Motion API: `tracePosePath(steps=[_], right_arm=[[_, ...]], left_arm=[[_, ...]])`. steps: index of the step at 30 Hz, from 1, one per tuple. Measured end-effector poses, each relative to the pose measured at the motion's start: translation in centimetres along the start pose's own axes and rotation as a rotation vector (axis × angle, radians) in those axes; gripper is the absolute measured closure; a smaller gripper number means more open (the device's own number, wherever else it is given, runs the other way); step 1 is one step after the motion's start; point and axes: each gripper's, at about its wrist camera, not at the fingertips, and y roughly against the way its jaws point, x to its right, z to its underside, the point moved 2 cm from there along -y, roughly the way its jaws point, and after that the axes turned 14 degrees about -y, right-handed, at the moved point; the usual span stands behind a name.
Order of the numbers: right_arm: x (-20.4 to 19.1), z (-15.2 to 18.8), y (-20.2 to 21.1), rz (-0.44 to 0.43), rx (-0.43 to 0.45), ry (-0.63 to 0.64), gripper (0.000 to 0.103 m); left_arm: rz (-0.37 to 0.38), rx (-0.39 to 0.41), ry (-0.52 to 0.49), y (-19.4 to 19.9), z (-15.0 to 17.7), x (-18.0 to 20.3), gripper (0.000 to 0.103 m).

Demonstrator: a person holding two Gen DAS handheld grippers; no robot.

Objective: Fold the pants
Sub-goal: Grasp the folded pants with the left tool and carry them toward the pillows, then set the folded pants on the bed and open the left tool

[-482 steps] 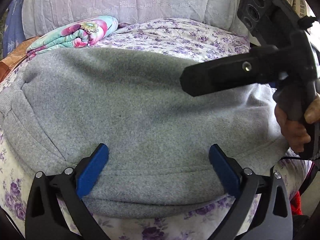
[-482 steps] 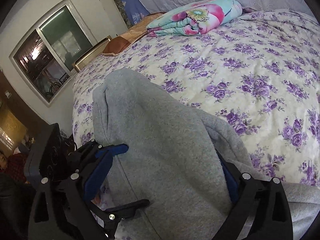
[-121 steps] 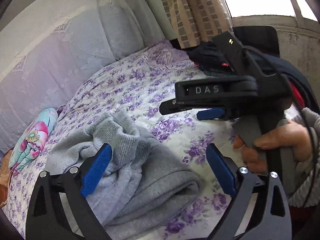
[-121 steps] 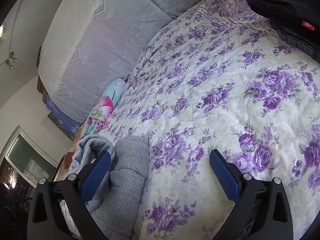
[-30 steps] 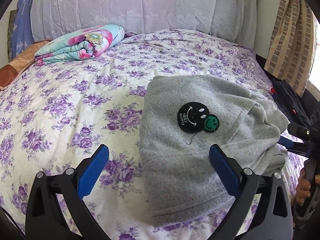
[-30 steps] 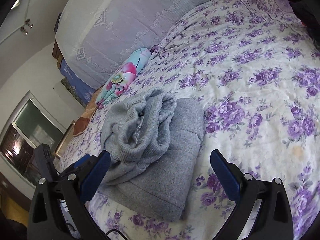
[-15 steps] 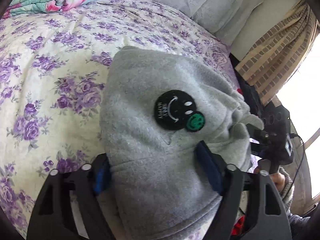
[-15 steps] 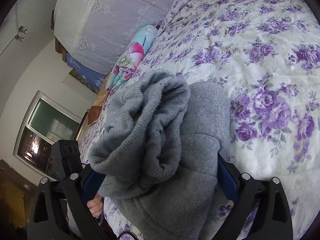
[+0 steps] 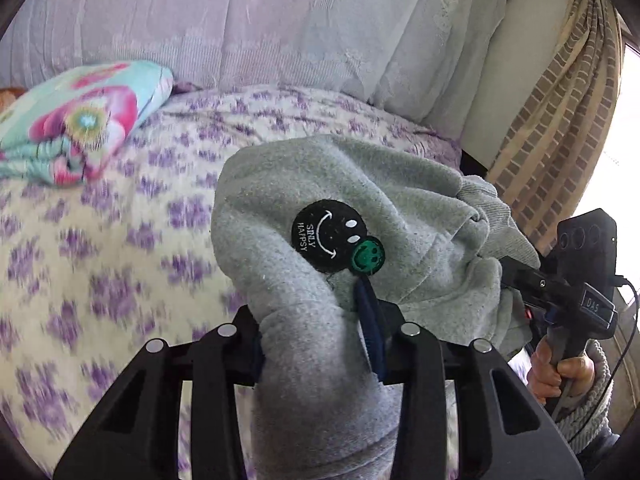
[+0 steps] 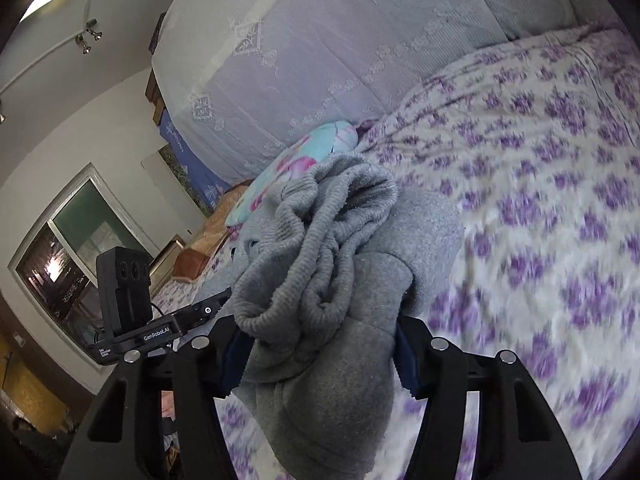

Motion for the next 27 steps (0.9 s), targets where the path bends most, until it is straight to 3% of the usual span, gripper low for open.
tracePosePath(steps=[4,8,13,15,16,17,18,19,22,24,25,27], right_arm=[[0.1,-9.5,-5.6,0.016,0.074,0.042,0.042],[2.3,-15.8,-12.8,0.065,0.120,0.103,0.042],[8.4,-17.1,-22.0,0.190,0.097,0.153,0.038],[11.3,-15.8,-25.5,0.319,0.069,0.184,0.035],[12.6,-14.9,-27.1,0.412,0.060,0.216,0.028],[13.5,-14.7,-27.9,0.441,0.039,0.203,0.021],[13.4,-14.9,-27.3,0.411,0.064,0.193,0.014],[13.1,-14.9,-26.3,0.405,0.120,0.199,0.009],[12.4,-14.7,-23.2,0.445,0.282,0.188,0.008],[10.3,-14.2,-20.9,0.364,0.371,0.209,0.008],[9.0,-13.9,-20.6,0.337,0.375,0.242,0.008],[6.6,-13.2,-21.8,0.375,0.347,0.333,0.008]], left_arm=[[-0.075,0.040,-0.011,-5.1,-8.9,-3.5,0.066],[-0.163,0.031,0.005,-12.5,-13.9,-7.4,0.066],[-0.220,-0.049,0.038,-23.0,-13.3,-12.5,0.065],[-0.230,-0.121,0.060,-27.4,-10.8,-14.4,0.064],[-0.240,-0.162,0.063,-29.4,-9.3,-15.1,0.058],[-0.262,-0.129,0.062,-29.8,-8.0,-15.5,0.050],[-0.299,-0.097,0.078,-29.4,-7.4,-15.9,0.033],[-0.305,-0.098,0.114,-29.1,-7.5,-16.6,0.023],[-0.299,-0.080,0.158,-27.5,-7.5,-17.6,0.023],[-0.327,-0.035,0.156,-25.7,-7.3,-17.1,0.024],[-0.335,-0.012,0.138,-24.8,-7.3,-16.6,0.024],[-0.384,-0.008,0.088,-24.1,-7.2,-15.4,0.023]])
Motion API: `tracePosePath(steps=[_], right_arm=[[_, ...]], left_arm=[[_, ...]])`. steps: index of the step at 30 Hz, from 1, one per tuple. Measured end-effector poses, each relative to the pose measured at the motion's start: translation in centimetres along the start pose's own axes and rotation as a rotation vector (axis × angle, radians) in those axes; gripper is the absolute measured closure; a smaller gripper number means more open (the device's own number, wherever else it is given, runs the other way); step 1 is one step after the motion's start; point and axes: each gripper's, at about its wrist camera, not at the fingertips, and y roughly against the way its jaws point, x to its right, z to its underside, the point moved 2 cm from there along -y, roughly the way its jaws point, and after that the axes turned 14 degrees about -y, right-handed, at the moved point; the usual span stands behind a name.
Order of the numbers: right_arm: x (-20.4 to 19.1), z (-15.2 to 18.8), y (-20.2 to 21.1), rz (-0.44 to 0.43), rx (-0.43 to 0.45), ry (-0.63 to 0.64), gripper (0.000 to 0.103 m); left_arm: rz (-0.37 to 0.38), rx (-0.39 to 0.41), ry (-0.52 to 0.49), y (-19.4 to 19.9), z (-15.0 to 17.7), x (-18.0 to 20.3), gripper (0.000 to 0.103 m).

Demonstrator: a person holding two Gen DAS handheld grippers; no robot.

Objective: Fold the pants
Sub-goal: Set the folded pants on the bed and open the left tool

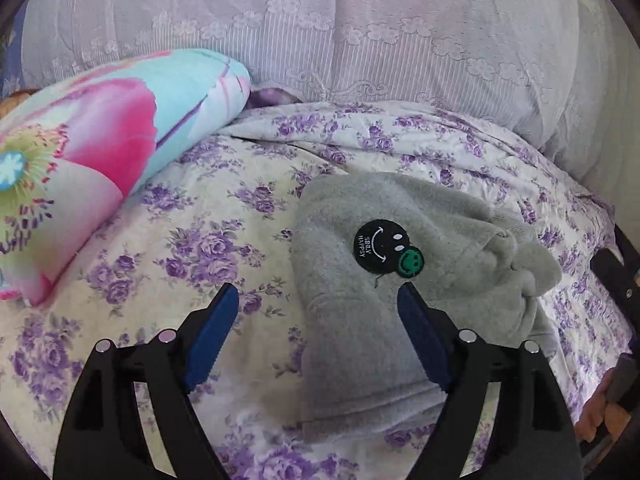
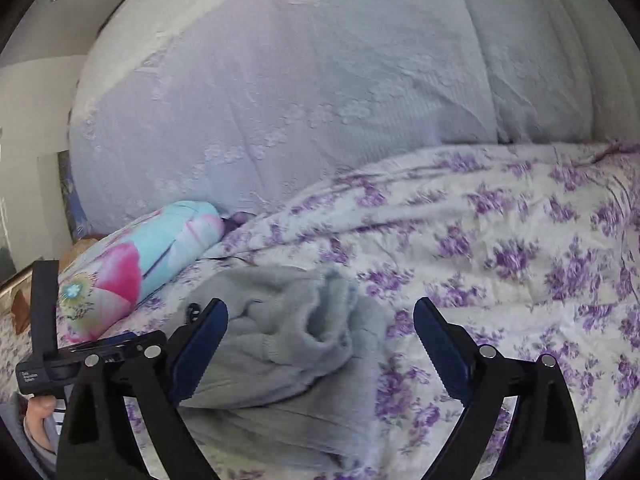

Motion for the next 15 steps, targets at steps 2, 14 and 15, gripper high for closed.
tracePosePath(steps=[2,14,15], right_arm=[[-1.7,1.2,-2.0,0.169,-0.042,0.124,0.010],[3.2,3.1,1.2,0.195,-0.209,-0.173,0.004],[2.4,3.0,3.1,0.182,-0.179,-0.183,0.004]], left_arm=[[-0.054,-0.068,-0.072,-0.9,0.4,1.1,0.021],[-0.074,-0.074,-0.073,4.7,3.7,1.7,0.012],[-0.090,-0.061,-0.108,6.3,4.2,2.4,0.012]])
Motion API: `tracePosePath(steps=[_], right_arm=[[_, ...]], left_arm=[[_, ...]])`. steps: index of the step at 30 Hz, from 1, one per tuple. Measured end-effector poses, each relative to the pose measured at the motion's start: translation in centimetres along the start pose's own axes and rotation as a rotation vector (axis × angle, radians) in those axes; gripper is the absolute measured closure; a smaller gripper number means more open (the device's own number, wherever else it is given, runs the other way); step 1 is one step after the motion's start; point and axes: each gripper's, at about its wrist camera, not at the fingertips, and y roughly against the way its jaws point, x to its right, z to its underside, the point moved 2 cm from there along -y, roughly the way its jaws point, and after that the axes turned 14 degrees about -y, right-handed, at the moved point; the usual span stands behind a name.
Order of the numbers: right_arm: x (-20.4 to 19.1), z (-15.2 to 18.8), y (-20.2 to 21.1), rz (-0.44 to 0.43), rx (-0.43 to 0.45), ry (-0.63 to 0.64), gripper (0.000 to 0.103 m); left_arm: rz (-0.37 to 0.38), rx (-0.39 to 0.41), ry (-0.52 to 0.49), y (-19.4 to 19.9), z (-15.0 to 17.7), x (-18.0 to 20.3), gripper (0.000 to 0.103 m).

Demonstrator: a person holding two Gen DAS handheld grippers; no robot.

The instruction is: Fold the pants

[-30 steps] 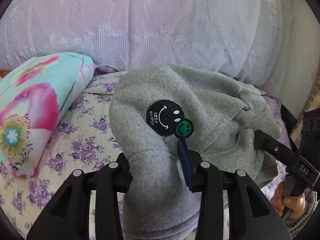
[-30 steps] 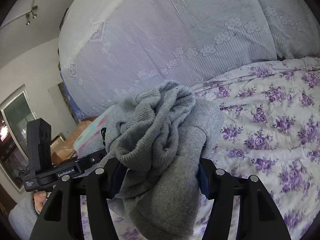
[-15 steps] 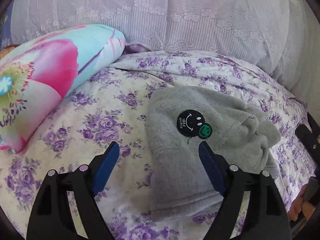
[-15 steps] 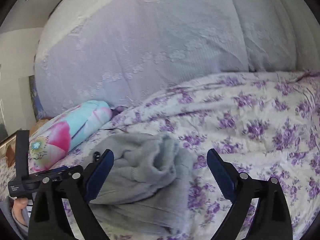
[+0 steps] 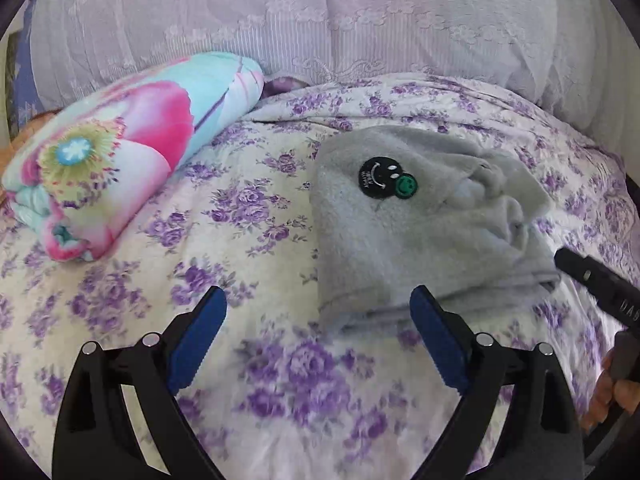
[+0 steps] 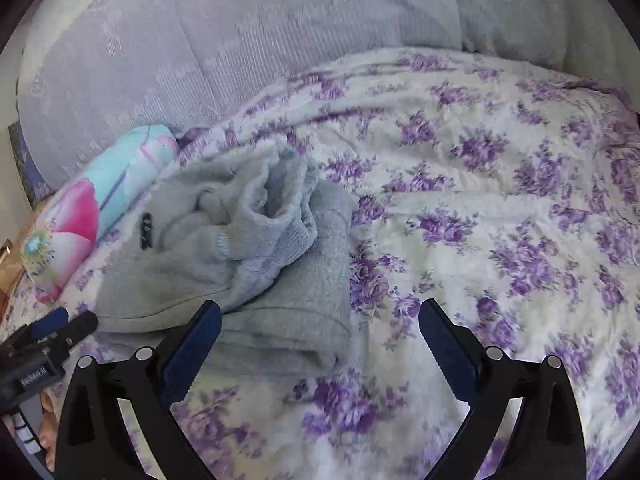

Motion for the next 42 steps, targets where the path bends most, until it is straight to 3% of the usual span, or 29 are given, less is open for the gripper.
tracePosePath(steps=[5,7,11,15,21,42], right_arm=[[-3.1,3.5,9.2,-0.038,0.083,0.051,0.004],[-3.9,4.6,12.5,-0.044,0.135,0.060,0.004],[-4.4,5.9,16.1,-0.107,0.159,0.011,0.004],[-4.5,7.2,16.8,-0.141,0.178,-0.029,0.004],[-5.5,8.0,16.9,-0.169,0.226,0.034,0.004],[-5.6,7.9,16.3,-0.170,0.199,0.046,0.004]], left_arm=[[-0.064,0.063,-0.114,7.8,2.4,2.6,0.005],[-0.035,0.084,-0.108,10.4,3.3,2.9,0.005],[-0.004,0.075,-0.034,13.5,4.7,2.3,0.005],[-0.023,0.089,0.016,15.0,5.7,1.4,0.005],[-0.029,0.097,0.032,15.1,6.3,0.7,0.005],[-0.041,0.115,-0.062,15.3,6.6,2.8,0.005]])
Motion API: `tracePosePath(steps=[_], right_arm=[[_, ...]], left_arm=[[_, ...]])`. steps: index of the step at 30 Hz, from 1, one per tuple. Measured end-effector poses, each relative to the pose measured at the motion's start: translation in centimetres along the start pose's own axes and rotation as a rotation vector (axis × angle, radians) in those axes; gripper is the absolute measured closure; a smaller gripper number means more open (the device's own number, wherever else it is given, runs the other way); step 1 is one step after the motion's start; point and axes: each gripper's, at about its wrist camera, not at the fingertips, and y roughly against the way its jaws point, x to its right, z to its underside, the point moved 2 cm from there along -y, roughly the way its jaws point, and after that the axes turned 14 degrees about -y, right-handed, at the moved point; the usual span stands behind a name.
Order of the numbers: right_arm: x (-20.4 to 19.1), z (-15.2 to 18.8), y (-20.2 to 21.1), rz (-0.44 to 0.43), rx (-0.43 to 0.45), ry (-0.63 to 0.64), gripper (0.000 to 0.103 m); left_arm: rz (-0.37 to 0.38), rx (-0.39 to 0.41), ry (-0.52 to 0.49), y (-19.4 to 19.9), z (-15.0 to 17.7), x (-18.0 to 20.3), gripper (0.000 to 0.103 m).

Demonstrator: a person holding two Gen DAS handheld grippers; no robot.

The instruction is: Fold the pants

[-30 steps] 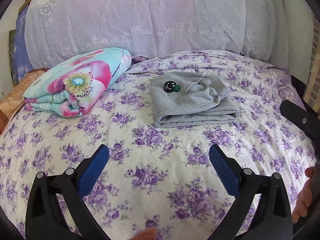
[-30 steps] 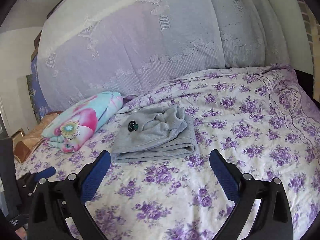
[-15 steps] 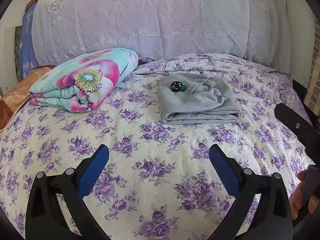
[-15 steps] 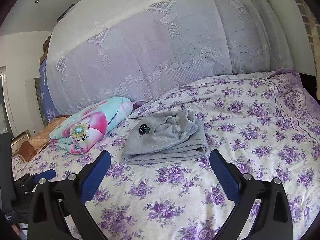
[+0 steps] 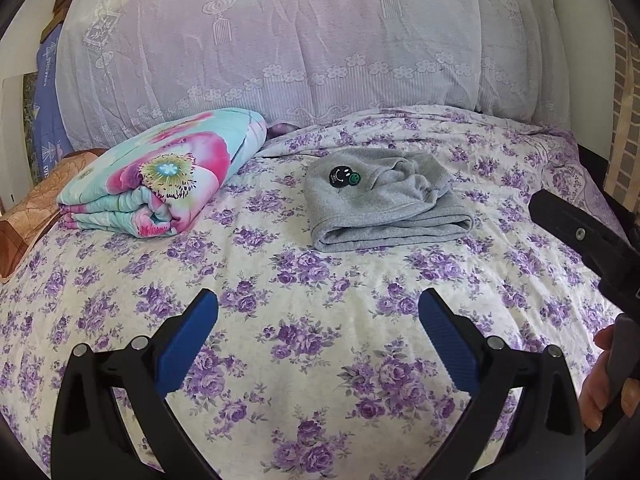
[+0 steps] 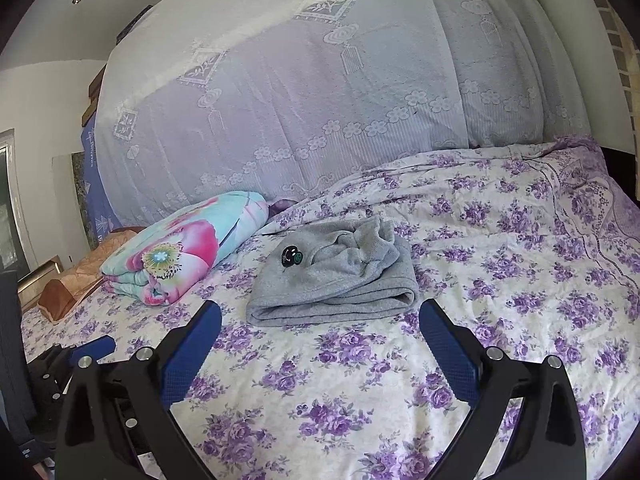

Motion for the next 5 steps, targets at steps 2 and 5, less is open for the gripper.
tracePosePath(steps=[2,5], right_arm=[[0.09,0.00,-0.04,0.000,-0.003,-0.007,0.004],[0.19,0.02,-0.07,-0.002,-0.007,-0.015,0.004]], left_arm=[[0.000,-0.001,-0.001,-0.08,0.03,-0.02,0.005],[0.005,-0.006,0.005,-0.15,0.08,-0.02,0.005]])
